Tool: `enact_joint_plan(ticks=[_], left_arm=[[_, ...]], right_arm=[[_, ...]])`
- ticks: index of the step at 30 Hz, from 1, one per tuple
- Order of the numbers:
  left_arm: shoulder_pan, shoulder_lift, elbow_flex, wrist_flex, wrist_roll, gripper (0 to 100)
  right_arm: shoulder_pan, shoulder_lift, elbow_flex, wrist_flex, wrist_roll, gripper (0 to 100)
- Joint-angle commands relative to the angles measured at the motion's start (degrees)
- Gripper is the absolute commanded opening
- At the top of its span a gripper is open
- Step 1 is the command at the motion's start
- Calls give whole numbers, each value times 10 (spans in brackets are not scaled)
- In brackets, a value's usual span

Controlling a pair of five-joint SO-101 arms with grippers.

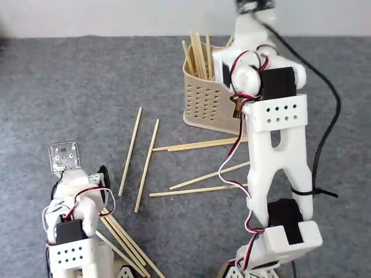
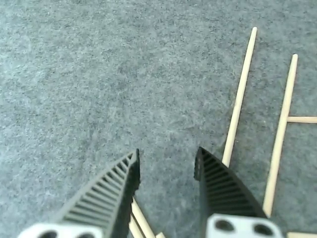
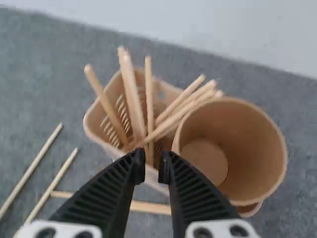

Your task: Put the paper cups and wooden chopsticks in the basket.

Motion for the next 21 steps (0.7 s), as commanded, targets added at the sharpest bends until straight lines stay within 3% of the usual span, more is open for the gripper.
enact_joint_plan(ticks=[1, 5, 10, 16, 21], left_arm=[[-5, -8, -2, -14, -4, 177], [-5, -8, 1, -16, -4, 177], [-5, -8, 1, -16, -4, 177], [-5, -8, 1, -16, -4, 177], [-5, -8, 1, -16, -4, 177]], right_arm=[[-28, -28, -25, 102, 55, 72], [-61, -32, -25, 195, 89, 71], [-63, -55, 0, 199, 93, 69], [-102, -155, 220, 191, 90, 72], [-132, -219, 389, 117, 91, 74]])
